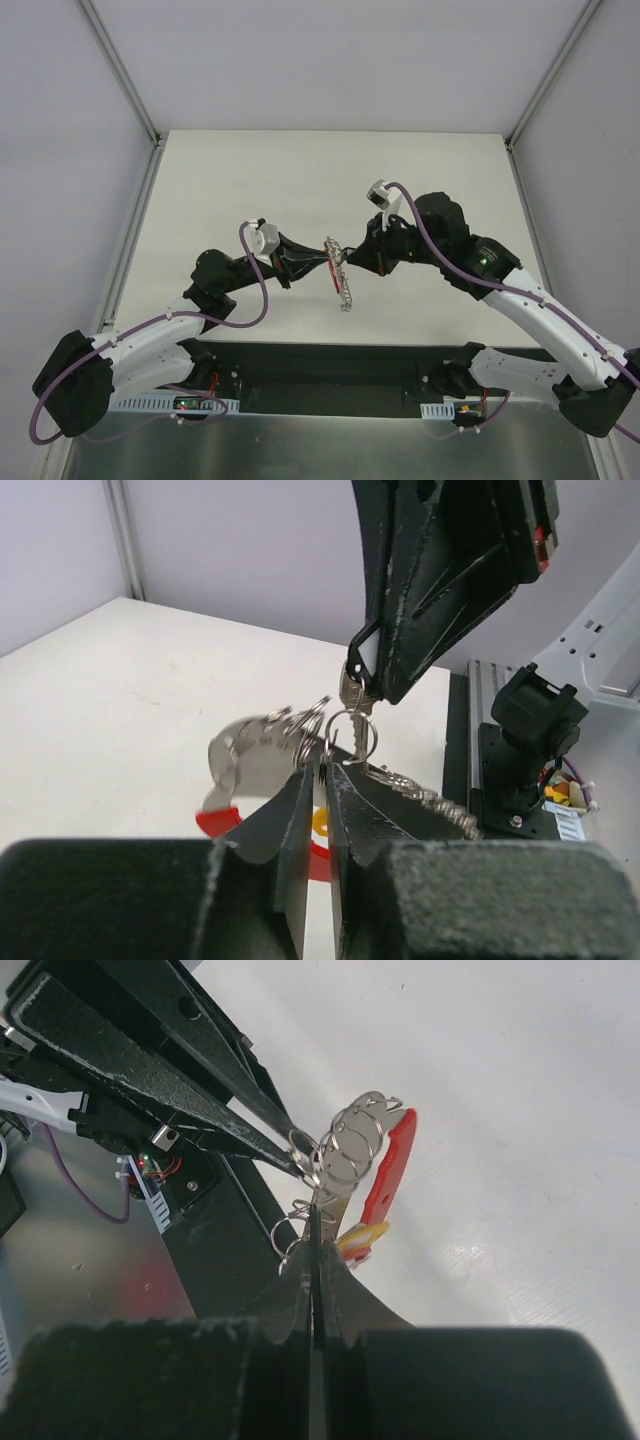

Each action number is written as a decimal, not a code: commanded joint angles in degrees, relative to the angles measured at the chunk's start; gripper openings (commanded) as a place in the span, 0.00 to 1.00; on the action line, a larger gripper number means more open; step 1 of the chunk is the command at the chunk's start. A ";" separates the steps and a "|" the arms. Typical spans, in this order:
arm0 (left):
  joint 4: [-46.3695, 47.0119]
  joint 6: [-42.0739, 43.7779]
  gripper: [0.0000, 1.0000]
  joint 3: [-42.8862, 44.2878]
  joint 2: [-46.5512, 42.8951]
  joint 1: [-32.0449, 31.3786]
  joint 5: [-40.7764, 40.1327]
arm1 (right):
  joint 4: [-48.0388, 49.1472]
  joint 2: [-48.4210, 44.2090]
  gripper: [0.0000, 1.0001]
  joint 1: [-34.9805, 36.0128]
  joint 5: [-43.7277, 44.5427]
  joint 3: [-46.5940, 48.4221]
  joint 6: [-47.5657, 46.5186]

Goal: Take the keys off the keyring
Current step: Adjust the key on the keyring.

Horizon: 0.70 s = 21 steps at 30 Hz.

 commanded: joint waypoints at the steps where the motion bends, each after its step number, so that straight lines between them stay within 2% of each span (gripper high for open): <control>1: -3.88 -0.46 0.16 1.86 -2.09 0.55 -2.88 | 4.11 -1.85 0.01 -0.10 -0.80 0.44 1.27; 3: -7.05 1.39 0.21 2.65 -4.11 0.55 -3.76 | 4.29 -1.77 0.01 -0.10 -0.54 0.18 1.80; 6: -13.90 4.37 0.36 3.97 -8.50 0.55 -5.25 | 4.29 -1.68 0.01 -0.10 -0.19 -0.18 2.24; 8: -19.08 7.18 0.39 5.55 -11.84 0.37 -5.52 | 4.46 -1.50 0.01 -0.10 0.42 -0.26 2.24; 11: -22.26 10.78 0.38 7.22 -13.95 -0.15 -4.56 | 4.38 -0.98 0.01 -0.19 1.04 -0.09 2.15; 15: -28.59 14.83 0.35 10.29 -12.21 -2.70 -2.10 | 4.46 -0.45 0.01 -0.10 2.09 0.09 3.91; 21: -29.48 17.74 0.31 12.32 -7.20 -4.82 -1.83 | 4.90 -0.36 0.01 -0.19 2.62 -0.09 4.26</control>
